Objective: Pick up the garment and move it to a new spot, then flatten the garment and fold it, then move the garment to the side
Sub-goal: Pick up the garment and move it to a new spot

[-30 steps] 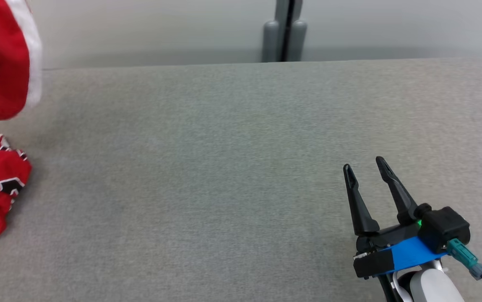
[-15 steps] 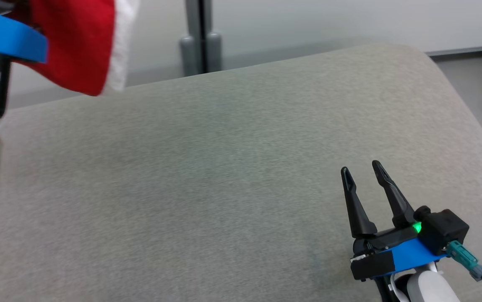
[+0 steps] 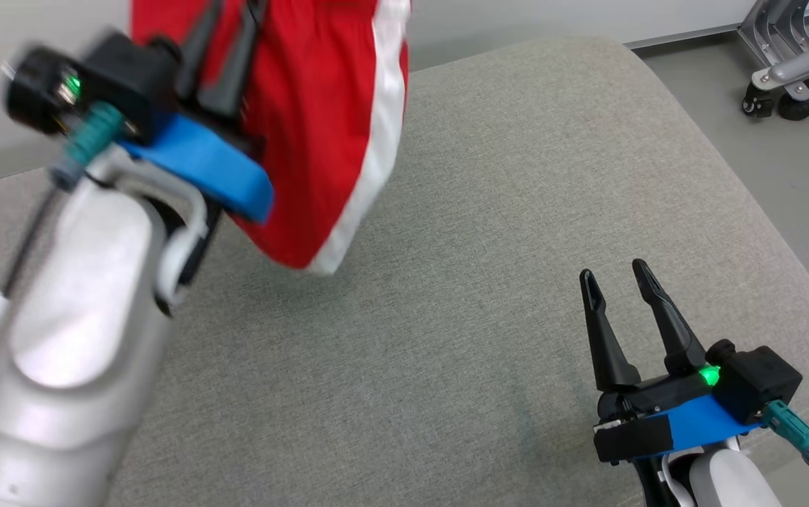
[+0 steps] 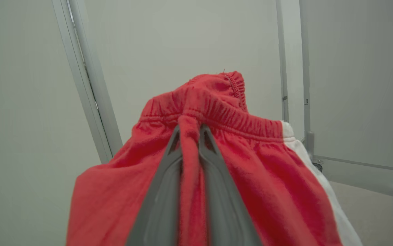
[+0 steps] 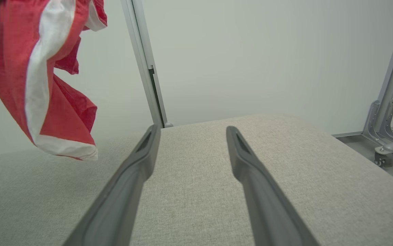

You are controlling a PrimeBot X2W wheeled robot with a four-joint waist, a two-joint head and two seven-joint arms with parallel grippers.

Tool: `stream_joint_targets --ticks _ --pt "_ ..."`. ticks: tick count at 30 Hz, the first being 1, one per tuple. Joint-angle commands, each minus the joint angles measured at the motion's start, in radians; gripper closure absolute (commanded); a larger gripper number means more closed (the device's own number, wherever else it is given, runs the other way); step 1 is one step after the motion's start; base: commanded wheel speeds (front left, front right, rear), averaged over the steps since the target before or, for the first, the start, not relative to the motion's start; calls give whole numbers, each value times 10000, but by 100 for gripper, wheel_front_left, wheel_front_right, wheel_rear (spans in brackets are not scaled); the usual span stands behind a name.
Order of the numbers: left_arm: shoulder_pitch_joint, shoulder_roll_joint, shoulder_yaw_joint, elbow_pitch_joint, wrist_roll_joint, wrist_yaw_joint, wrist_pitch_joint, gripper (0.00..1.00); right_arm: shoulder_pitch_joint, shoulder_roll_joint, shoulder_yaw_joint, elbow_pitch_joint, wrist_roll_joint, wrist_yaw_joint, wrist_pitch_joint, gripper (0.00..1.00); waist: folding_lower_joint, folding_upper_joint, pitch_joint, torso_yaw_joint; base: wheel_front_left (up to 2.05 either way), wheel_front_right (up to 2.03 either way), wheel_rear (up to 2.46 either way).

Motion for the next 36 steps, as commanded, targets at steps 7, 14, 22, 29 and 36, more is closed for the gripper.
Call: stream_joint_targets --ticks 7,14,22,29,36 --pt "1742 -393 -872 1535 -226 -110 -692 100 -121 -19 -27 46 -82 5 -44 0 0 0 57 279 0 0 0" --pt "2643 -889 -1629 2966 -391 -156 -1221 100 -156 -21 0 153 -185 5 -44 0 0 0 65 612 0 0 0" --pt "2659 -1454 -1697 3319 -225 -16 -2128 0 41 -22 -115 374 -339 5 -43 0 0 0 -234 1044 0 0 0" --pt "3199 -1462 -811 2127 44 365 -2212 0 217 -22 -287 481 -471 5 -43 0 0 0 -565 1657 0 0 0" --pt "4231 -1210 564 757 499 762 -2218 0 353 -22 -528 565 -560 5 -43 0 0 0 -867 2290 0 0 0"
